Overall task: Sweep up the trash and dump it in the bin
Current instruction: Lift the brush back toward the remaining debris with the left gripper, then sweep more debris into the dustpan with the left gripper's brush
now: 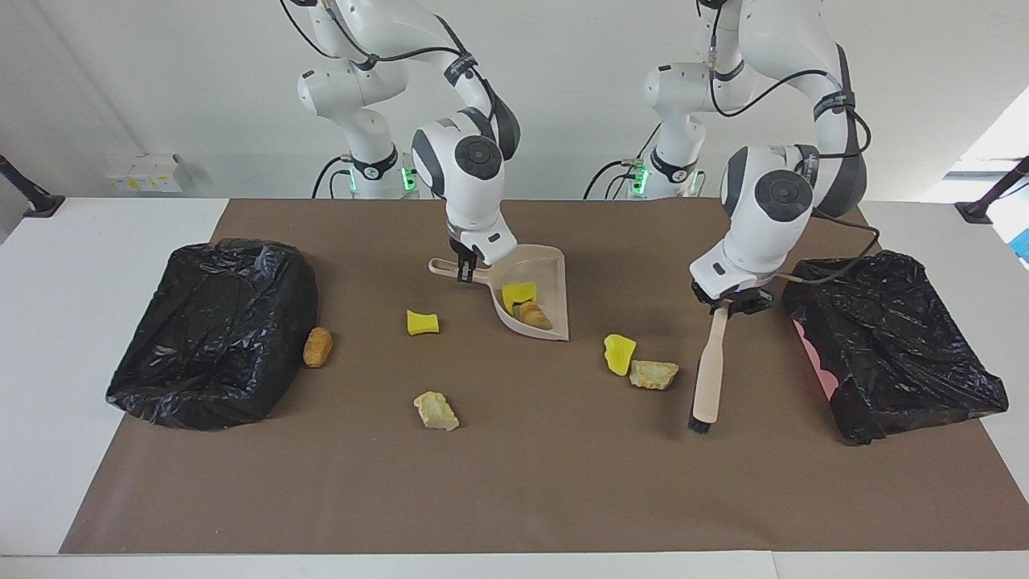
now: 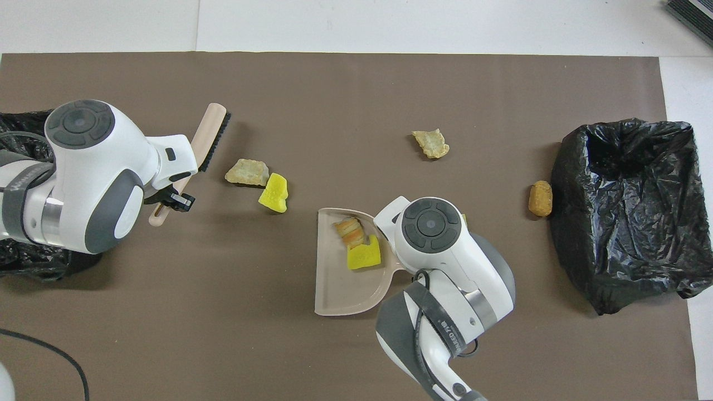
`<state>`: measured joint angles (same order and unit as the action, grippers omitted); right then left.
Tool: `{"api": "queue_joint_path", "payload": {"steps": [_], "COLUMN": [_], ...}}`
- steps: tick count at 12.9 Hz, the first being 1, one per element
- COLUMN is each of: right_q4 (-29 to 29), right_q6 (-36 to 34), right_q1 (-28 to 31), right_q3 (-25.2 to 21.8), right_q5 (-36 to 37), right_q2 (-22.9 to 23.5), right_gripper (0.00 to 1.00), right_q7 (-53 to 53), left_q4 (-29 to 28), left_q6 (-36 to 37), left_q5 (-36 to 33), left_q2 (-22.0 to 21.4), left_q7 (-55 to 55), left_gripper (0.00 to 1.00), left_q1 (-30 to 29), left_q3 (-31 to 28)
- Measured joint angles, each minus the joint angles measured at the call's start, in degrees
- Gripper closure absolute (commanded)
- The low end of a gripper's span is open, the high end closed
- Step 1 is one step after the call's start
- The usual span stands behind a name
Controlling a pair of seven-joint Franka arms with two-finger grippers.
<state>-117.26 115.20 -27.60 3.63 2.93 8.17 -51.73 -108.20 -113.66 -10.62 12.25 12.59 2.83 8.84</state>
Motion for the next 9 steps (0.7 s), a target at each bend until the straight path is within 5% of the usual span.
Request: {"api": "queue_joint_path", "payload": {"steps": [4,9], "right_q4": [0.0,-0.1], "right_q6": [0.0,0.0], "right_q1": [0.0,0.0], "right_q3": [0.0,0.0], "right_q5": [0.0,0.0], "right_q2": [0.0,0.0], "right_gripper": [1.0,1.0], "right_q7": [0.6,0.8], "left_q4": [-0.6,-6.7], "left_q6": [-1.2,-1.2], "left_q5": [-1.4,-1.4], "left_q2": [2.1,-0.9], "left_q7": [8.8,13.0], "left_gripper": [1.0,1.0], "left_q1": [-0.5,-0.1], "left_q3": [0.2,2.7]}}
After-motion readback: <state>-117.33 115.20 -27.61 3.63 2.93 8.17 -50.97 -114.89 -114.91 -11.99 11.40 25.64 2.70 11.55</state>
